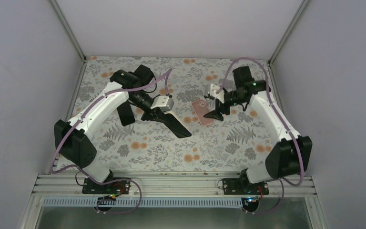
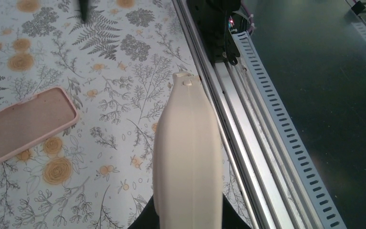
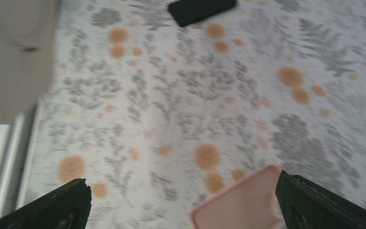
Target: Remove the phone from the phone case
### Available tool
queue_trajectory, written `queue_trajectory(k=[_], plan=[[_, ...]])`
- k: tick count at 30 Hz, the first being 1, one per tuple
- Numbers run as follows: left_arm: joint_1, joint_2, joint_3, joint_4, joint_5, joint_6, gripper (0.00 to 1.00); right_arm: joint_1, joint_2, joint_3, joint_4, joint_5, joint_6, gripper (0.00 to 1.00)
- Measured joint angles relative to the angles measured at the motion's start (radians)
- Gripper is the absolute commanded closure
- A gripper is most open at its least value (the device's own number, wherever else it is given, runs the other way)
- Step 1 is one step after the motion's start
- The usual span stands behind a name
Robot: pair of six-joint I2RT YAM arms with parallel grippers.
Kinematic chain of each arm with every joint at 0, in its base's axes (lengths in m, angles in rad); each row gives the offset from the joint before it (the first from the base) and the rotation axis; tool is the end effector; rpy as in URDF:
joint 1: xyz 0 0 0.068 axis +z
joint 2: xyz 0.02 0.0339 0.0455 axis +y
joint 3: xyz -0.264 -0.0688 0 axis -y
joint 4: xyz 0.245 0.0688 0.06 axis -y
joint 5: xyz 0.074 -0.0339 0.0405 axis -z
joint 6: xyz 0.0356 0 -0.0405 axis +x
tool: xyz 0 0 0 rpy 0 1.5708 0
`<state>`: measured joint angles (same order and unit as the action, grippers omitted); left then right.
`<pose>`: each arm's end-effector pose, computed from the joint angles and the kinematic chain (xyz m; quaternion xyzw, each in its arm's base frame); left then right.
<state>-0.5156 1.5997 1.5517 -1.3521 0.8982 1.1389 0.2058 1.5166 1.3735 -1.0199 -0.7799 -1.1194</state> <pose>0.2399 -0.1680 0.3308 0.6857 0.5803 -0.3882 0.2057 0.2848 0.0850 0.3104 -0.6179 0.6668 0.2515 0.3323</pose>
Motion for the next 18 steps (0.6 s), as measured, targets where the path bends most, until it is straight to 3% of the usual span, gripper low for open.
queue_trajectory(k=[8,18], plan=[[0.003,0.024,0.03,-0.005,0.013,0.001,0.98,0.192,-0.161,-0.246,0.063,-0.042,0.103,0.06],[0.012,0.032,0.039,-0.008,0.019,0.0,0.98,0.199,-0.195,-0.301,0.189,-0.047,0.229,0.15]])
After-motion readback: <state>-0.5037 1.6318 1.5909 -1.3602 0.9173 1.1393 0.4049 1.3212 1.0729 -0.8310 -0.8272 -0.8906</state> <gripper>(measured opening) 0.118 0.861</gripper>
